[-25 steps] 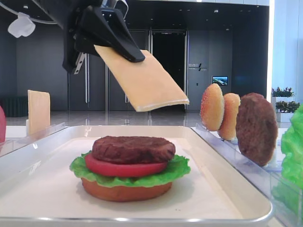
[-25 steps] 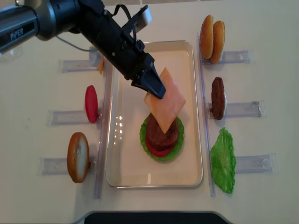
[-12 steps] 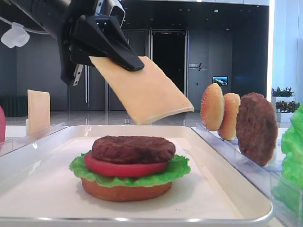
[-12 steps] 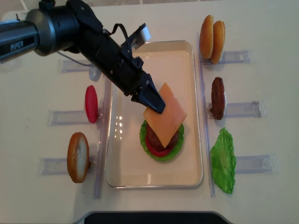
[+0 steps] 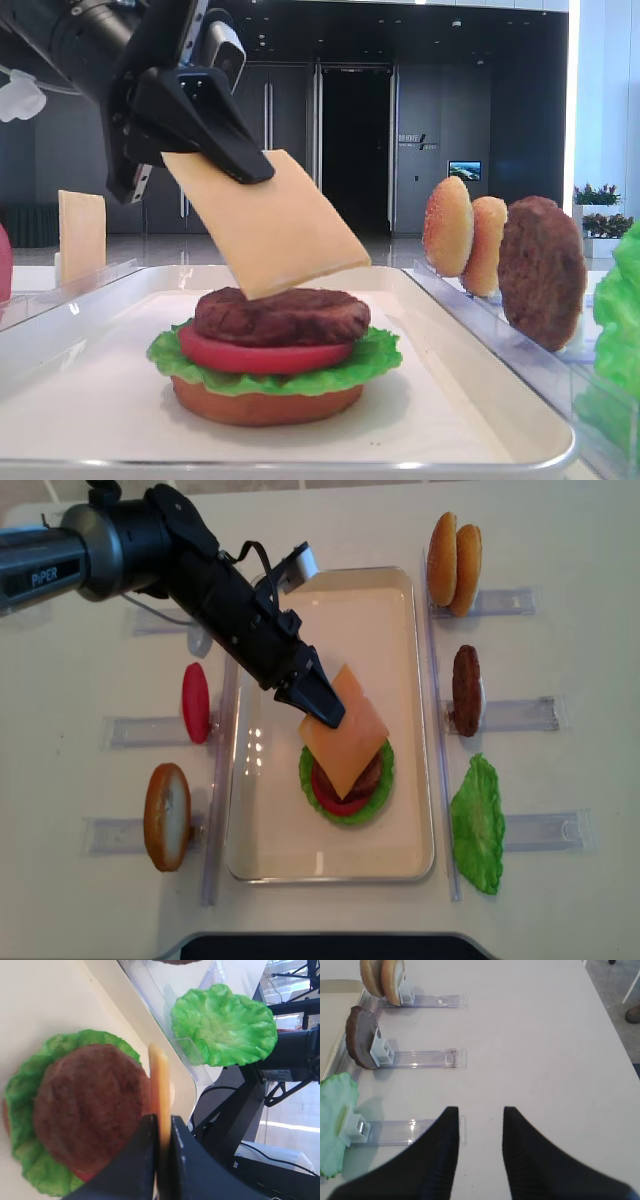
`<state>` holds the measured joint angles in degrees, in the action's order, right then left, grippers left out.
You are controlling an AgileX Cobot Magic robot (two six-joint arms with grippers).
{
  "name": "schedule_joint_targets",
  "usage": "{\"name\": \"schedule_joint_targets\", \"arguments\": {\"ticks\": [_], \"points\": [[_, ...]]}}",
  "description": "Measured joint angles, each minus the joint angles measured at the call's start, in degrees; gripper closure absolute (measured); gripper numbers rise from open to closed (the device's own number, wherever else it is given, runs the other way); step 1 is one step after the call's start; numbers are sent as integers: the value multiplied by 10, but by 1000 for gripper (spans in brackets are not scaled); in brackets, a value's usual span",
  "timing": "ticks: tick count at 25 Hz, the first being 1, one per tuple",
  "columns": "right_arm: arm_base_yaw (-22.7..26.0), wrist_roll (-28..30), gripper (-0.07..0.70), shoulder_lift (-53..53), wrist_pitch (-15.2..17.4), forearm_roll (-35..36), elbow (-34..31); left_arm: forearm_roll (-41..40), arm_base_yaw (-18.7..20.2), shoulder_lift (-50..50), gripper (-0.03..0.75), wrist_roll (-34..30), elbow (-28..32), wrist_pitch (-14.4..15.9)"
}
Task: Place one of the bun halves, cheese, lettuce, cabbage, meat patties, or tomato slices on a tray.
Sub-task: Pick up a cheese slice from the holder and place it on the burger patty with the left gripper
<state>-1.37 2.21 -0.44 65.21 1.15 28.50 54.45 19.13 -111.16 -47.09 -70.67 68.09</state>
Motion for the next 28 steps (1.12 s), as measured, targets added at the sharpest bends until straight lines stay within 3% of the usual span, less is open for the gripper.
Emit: {"name": "schedule_joint_targets", "arguments": {"ticks": [28], "points": [[0, 0, 391, 0, 0, 0, 0, 62, 2, -23, 688, -23, 0, -2]]}}
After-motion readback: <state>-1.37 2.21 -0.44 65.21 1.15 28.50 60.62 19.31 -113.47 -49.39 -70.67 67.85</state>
